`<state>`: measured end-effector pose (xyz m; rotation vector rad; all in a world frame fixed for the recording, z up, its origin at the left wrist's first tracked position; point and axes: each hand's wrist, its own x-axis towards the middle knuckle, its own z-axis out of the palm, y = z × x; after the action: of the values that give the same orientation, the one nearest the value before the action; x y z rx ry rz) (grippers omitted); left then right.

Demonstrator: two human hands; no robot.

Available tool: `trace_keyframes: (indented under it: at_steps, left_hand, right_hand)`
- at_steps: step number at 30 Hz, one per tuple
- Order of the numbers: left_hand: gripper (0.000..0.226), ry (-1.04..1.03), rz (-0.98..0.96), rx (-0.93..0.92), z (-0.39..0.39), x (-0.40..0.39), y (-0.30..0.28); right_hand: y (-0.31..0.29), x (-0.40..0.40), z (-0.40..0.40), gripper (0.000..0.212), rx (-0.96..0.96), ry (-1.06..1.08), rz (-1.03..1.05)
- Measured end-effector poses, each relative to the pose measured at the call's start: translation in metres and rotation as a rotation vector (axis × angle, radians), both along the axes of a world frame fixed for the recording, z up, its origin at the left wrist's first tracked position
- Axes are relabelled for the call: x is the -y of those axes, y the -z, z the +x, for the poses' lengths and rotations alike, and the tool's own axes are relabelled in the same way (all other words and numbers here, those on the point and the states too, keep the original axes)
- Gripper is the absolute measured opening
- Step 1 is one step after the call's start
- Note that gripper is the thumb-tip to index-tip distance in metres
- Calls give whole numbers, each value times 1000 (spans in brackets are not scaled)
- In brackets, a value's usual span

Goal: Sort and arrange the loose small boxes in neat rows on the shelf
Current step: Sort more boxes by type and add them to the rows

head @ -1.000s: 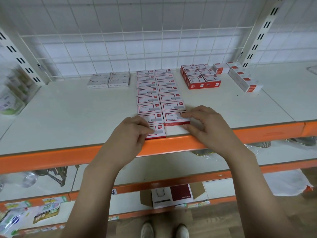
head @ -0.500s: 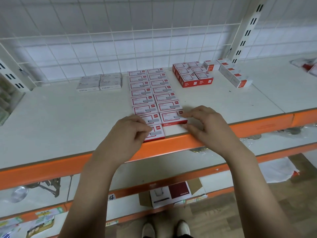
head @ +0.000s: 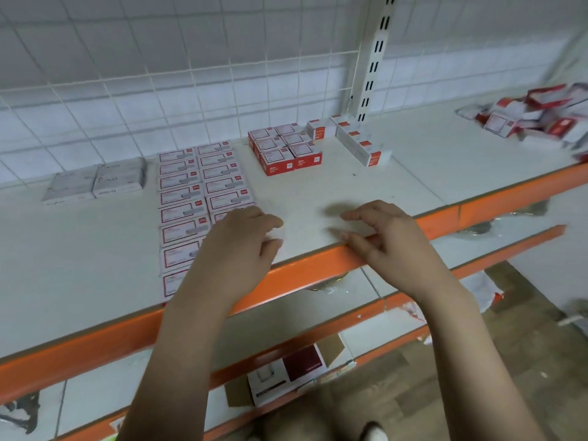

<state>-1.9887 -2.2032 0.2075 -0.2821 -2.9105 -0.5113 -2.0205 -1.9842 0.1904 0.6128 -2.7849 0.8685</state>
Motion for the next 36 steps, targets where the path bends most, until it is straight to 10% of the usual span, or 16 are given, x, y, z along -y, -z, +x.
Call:
trace_keyframes:
  at_steps: [16,36]
  left_hand:
    - [41,133,4,5,-92,-273,-5]
    - [53,307,-40,-43,-312,-408,-17]
  right_hand:
    - [-11,-276,-60,27,-50,166,76]
    - [-19,-382,-161,34,-36,455,149]
